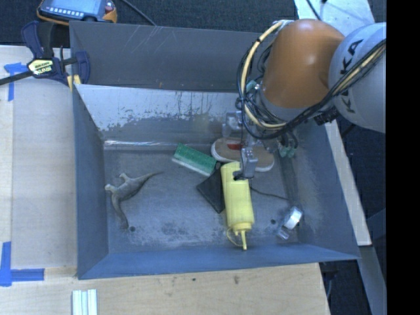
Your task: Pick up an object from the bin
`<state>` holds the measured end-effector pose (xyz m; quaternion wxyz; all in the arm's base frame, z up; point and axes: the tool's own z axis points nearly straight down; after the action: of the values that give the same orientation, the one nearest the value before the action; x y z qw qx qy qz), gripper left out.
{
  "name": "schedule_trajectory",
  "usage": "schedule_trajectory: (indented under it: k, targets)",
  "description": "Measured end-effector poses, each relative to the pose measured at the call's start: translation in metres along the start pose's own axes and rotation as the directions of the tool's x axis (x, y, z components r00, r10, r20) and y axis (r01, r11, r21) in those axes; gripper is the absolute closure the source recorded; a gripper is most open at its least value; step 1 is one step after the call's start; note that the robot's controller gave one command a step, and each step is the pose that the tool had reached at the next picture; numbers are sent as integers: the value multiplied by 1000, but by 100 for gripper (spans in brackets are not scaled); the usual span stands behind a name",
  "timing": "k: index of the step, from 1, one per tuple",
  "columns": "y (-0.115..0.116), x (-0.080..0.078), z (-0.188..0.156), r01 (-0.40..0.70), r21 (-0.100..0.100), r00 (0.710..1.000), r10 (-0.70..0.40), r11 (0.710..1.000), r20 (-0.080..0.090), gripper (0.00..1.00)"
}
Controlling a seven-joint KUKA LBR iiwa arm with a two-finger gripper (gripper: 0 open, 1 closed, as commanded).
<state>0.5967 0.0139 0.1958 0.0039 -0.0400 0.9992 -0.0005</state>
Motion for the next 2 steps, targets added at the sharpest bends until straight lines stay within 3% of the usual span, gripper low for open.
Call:
schedule_trajectory:
  k: [1,2]
  targets:
    - [-7,15,21,32,-5,999,-32,999,-8,0]
    - [-14,17,43,-141,1,990,141,990,-4,0]
